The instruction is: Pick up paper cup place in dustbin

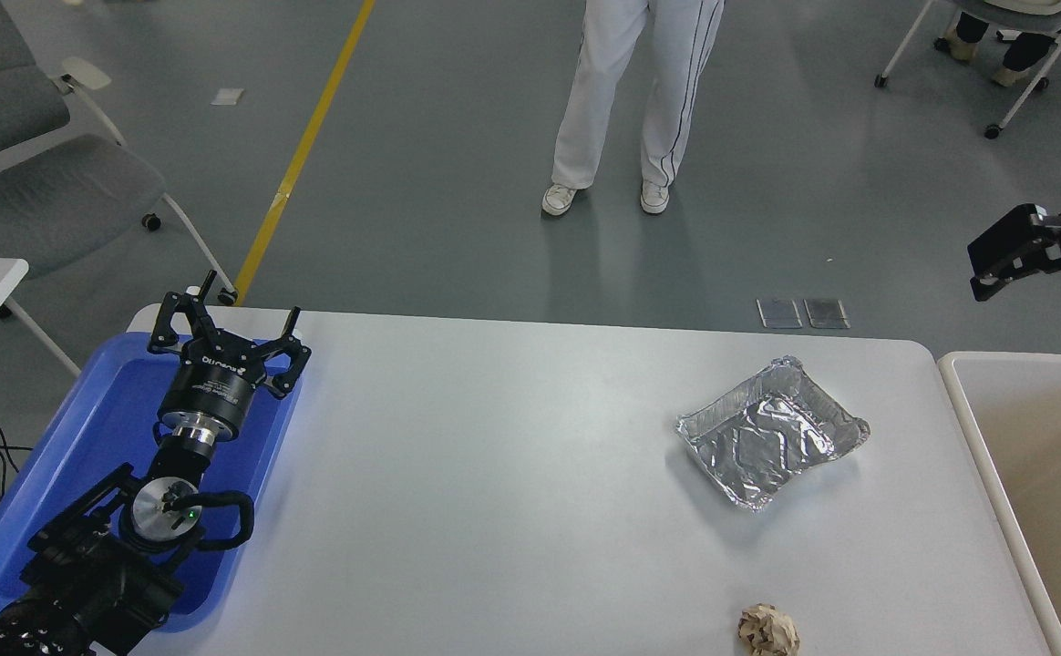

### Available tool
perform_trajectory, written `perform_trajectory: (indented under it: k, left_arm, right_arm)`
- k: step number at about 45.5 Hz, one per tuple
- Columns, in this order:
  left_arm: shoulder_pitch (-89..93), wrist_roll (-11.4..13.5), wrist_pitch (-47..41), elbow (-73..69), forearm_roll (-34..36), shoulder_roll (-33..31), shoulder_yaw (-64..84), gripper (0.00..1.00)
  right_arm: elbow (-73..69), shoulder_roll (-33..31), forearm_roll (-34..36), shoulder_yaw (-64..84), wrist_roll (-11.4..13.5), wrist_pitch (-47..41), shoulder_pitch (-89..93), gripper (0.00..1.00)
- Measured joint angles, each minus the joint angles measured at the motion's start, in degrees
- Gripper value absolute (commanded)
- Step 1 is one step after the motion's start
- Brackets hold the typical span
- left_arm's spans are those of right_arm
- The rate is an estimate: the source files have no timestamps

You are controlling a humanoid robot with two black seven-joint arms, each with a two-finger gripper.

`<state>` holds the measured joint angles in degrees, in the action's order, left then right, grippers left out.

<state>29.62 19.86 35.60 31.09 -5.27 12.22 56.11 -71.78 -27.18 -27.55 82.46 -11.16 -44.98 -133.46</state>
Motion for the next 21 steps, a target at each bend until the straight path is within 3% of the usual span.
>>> perform_trajectory:
  k: [21]
  left_arm:
    - [0.0, 0.0, 0.0, 0.01, 0.0, 0.0, -0.02, 1.0]
  right_arm:
    - [0.59, 1.31, -0.1, -4.09, 0.04, -0.02, 0.27, 1.0]
